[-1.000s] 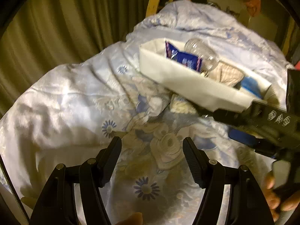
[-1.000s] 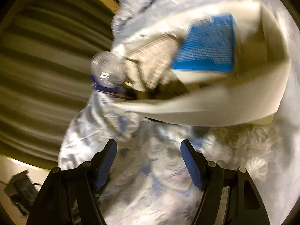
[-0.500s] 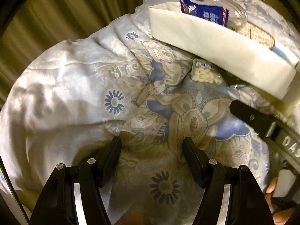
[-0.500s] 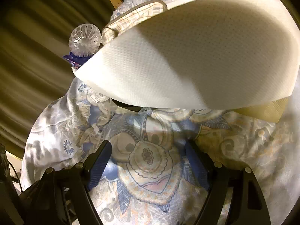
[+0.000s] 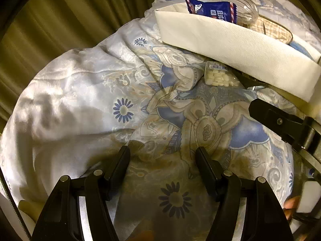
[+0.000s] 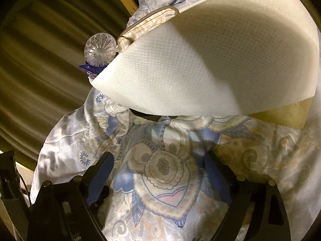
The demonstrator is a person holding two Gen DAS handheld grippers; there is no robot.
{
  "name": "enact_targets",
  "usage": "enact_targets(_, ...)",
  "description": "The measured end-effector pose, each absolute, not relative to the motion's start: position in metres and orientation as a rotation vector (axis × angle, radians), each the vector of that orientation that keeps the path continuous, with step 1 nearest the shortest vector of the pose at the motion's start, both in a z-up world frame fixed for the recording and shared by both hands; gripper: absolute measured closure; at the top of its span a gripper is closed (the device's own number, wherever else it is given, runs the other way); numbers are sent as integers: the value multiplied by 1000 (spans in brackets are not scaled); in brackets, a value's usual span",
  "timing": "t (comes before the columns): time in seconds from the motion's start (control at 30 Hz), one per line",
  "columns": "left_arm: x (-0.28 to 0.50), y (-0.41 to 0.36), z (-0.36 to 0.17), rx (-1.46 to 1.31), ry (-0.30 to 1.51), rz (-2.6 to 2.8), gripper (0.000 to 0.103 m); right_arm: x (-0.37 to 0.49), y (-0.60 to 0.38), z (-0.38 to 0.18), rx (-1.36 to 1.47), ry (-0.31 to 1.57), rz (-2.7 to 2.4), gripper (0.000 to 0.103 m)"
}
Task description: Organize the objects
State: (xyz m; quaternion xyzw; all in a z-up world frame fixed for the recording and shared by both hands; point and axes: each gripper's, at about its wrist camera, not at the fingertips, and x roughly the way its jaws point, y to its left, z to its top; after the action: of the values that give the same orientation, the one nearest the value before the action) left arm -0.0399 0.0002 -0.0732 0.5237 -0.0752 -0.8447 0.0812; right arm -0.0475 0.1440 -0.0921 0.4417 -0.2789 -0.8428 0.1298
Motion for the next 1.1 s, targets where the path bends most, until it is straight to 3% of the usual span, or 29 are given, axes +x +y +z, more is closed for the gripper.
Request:
enact_targets(0.3,-48,1,-61,1606,-207,-2544,37,-48,136,-93,1311,-750,-2419,11)
enact_targets(0.5,-18,4,34,1450,-323,-2715,39,-43,137,-75,1252,-770,-2404,12)
enact_targets(0.7,-23,-32,127,1560,-158,-2956,39,-42,134,-44,1181,-815,-2400,12)
enact_targets(0.9,-53,-83,136,1440,-471,-2905,38,-63,102,-20,1209,-756,-2450,12)
enact_targets(1.1,-82,-142,105,1658,-244,-2944,38,-88,68,-21,1298,-712,-2468,14)
